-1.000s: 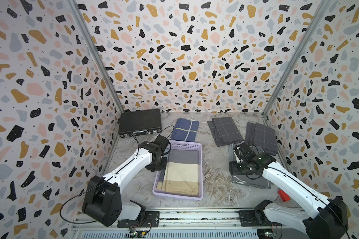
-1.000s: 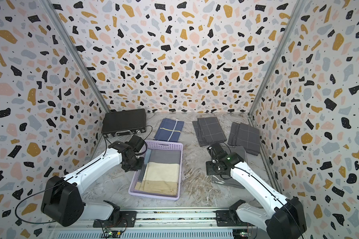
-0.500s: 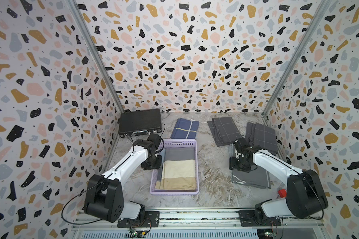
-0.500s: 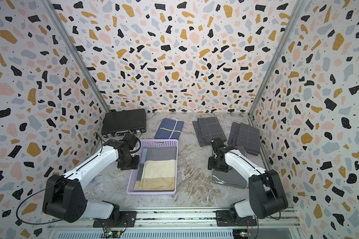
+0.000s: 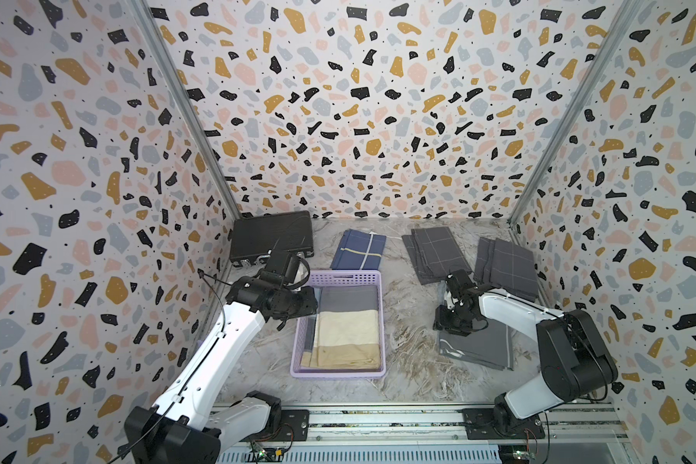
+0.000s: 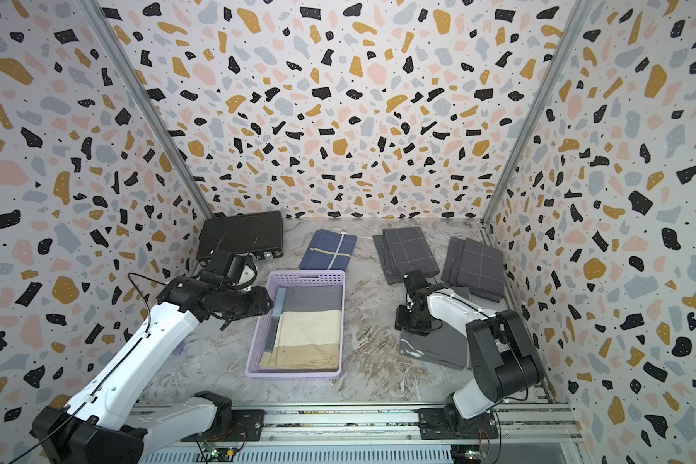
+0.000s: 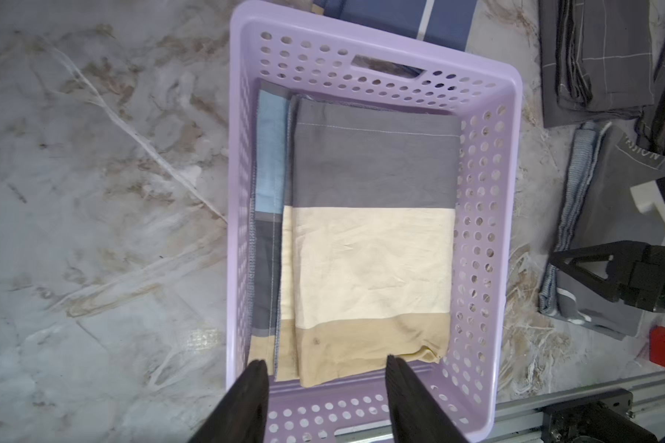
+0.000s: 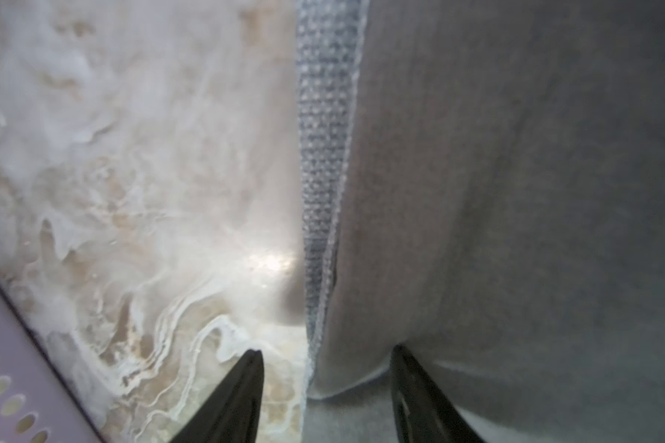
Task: Put the folded pillowcase in the basket
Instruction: Move the pillowcase to the center of the board, then pick up the pillowcase from the center of the board.
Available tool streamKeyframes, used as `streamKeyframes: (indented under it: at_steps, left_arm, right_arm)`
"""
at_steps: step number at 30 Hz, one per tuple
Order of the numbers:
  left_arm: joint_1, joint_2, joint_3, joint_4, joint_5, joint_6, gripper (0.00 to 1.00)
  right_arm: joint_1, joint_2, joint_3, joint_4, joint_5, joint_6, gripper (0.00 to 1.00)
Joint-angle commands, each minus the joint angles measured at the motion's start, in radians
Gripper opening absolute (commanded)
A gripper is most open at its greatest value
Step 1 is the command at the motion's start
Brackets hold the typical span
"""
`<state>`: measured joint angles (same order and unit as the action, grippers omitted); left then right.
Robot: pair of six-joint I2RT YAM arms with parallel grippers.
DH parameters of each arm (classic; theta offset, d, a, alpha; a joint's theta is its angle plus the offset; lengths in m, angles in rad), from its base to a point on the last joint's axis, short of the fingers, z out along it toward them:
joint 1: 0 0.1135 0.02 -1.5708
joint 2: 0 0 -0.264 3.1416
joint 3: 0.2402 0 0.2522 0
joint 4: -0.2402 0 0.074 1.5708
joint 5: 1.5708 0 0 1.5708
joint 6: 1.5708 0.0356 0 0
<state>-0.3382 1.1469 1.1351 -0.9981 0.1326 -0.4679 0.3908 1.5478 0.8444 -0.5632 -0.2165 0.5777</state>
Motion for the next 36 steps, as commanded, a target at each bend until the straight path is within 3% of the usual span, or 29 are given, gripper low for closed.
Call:
streamKeyframes:
  at_steps: [1,5,12,14,17,22,30,36]
  left_arm:
    - [-0.066,0.021,0.015,0.037,0.017,-0.048,0.53]
    - [-0.155,0.049,0.020,0.077,0.003,-0.081,0.52]
    - [-0.294,0.124,0.096,0.107,-0.034,-0.118,0.51]
    - [-0.331,0.159,0.127,0.118,-0.042,-0.128,0.51]
    - [-0.394,0.232,0.190,0.119,-0.057,-0.133,0.51]
    - [-0.509,0.396,0.314,0.135,-0.089,-0.146,0.53]
    - [-0.615,0.755,0.531,0.180,-0.057,-0.164,0.63]
    - [-0.637,0.906,0.622,0.225,-0.078,-0.197,0.71]
  right_arm:
    - [0.089,-0.012,-0.044,0.000,-0.105,0.038,0.56]
    - [0.174,-0.035,-0.095,0.016,-0.116,0.070,0.55]
    - [0.203,-0.124,-0.135,0.021,-0.158,0.089,0.55]
    - [0.203,-0.183,-0.088,-0.041,-0.123,0.083,0.57]
    - [0.194,-0.294,0.010,-0.209,0.041,0.038,0.64]
    - [0.106,-0.431,0.086,-0.419,0.226,-0.007,0.71]
    - [-0.043,-0.536,0.025,-0.432,0.300,0.030,0.76]
    - [-0.116,-0.564,-0.008,-0.427,0.302,-0.004,0.78]
